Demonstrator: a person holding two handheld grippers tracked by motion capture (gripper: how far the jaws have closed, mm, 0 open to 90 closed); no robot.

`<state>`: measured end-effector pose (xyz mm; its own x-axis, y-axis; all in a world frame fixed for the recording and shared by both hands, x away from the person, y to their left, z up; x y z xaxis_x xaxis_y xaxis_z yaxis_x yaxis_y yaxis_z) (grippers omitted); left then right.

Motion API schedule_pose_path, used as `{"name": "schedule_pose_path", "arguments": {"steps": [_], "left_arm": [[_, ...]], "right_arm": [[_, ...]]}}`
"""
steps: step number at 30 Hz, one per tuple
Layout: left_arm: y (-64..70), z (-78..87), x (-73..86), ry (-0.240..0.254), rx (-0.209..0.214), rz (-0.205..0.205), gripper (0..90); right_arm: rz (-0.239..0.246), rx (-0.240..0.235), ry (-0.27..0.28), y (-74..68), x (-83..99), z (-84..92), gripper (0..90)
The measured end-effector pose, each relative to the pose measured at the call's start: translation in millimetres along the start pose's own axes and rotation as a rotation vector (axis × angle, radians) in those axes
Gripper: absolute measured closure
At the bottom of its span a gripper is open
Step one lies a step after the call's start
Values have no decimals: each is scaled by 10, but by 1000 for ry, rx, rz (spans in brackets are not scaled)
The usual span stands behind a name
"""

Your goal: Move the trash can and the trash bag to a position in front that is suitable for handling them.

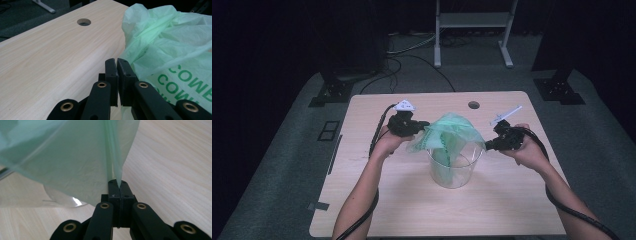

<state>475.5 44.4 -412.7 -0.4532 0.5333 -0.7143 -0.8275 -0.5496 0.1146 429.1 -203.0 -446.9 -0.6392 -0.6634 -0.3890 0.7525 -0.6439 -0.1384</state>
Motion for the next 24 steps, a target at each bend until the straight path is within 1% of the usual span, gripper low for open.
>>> {"name": "schedule_pose_path", "arguments": {"steps": [2,6,8,10,13,15,16,17,19,20,24], "left_arm": [[11,-6,3,-1,1,-4,872],[30,1,10,-8,3,-14,826],[26,19,6,-1,0,-12,801],[22,36,5,1,-2,-12,775],[16,68,2,5,-7,-11,722],[13,99,-3,10,-8,-13,689],[12,127,-5,12,-12,-15,661],[13,147,-7,14,-13,-17,635],[9,183,-9,14,-17,-19,601],[2,210,-11,17,-23,-23,585],[-9,316,-6,30,-26,-32,520]], "right_arm": [[20,-10,-6,-49,15,1,900],[51,-20,-25,-136,50,-12,900],[60,-26,-37,-165,77,-28,900],[65,-34,-45,-180,103,-40,900],[59,-45,-50,-185,140,-42,900],[58,-46,-56,-166,172,-40,900],[49,-44,-59,-154,188,-36,900],[42,-39,-50,-122,204,-20,900],[27,-29,-30,-83,211,21,860],[16,-27,-15,-63,211,58,845],[5,-23,58,-29,193,259,750]]}}
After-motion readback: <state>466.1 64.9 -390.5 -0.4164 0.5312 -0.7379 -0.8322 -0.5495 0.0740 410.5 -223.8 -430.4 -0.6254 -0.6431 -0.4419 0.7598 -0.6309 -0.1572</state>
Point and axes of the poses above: each handheld gripper's, and its own axes: z roughly backward along the jaws, x roughly out of its underside, y roughly to its right, the point moved 8 cm from there along -z, roughly forward along the jaws, and after that the axes turned 12 degrees about -y, right-handed, at the moved point
